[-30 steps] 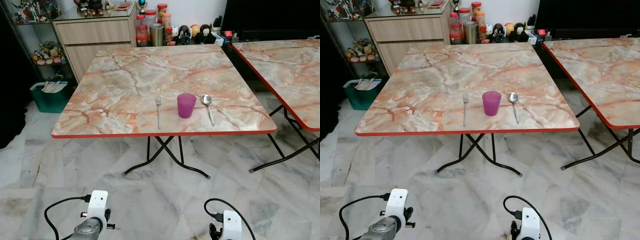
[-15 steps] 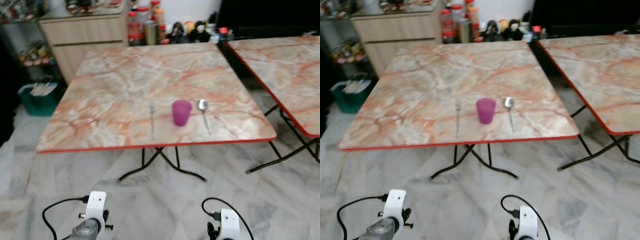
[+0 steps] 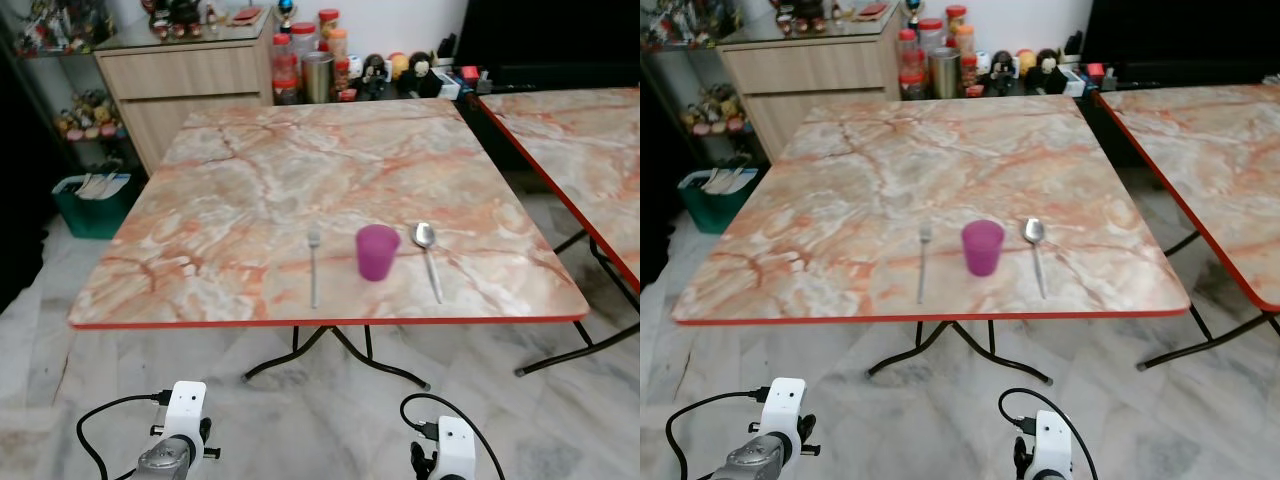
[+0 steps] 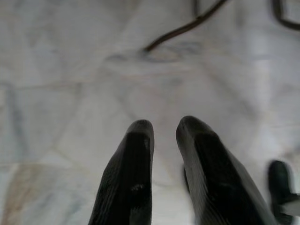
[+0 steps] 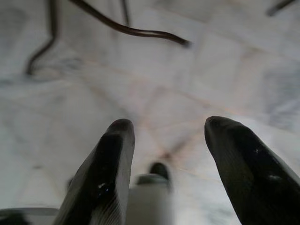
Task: Setting the table
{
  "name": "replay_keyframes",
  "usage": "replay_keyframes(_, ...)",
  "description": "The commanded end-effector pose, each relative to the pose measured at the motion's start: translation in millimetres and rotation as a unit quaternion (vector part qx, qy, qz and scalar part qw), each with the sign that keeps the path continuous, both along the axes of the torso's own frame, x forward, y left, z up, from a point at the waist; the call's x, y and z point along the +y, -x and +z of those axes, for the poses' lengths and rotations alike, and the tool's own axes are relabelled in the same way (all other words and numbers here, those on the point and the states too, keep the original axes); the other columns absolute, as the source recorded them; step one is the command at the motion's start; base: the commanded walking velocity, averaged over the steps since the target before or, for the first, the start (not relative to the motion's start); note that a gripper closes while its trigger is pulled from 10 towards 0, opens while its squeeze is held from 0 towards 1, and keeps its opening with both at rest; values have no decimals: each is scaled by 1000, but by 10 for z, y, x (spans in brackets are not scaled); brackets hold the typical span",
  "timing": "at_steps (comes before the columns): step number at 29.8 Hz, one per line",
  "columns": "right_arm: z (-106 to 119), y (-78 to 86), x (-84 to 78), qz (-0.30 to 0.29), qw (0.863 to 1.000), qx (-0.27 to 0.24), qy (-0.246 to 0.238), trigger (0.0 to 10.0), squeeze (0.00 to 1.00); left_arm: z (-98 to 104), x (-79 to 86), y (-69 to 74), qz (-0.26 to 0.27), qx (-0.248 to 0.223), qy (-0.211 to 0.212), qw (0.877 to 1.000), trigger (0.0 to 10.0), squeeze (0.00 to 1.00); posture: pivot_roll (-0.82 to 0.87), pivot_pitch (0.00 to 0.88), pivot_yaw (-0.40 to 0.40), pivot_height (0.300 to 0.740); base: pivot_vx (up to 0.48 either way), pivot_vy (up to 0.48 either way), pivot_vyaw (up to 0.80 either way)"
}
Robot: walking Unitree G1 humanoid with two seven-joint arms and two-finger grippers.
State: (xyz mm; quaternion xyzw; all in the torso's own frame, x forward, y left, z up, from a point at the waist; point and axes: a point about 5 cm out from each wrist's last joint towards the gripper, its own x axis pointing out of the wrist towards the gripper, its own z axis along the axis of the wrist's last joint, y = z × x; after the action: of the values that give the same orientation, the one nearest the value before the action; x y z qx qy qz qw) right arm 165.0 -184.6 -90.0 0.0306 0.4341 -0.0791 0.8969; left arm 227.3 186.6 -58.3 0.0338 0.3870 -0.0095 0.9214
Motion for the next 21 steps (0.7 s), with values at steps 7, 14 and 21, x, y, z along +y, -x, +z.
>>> replay_keyframes(7,22,2,-3,17,999,-27,9,10000,0,-28,121,72,-4,14,-22,1000,10000,0,-14,0,37,736,0,0,0)
replay_keyframes(14,54,72,-103,32,997,-64,33,10000,0,-47,133,104,-1,20,-23,1000,10000,0,-25,0,38,736,0,0,0)
replay_keyframes(21,170,57,-206,50,987,-134,71,10000,0,-68,133,139,0,25,-23,999,10000,0,-43,0,41,736,0,0,0)
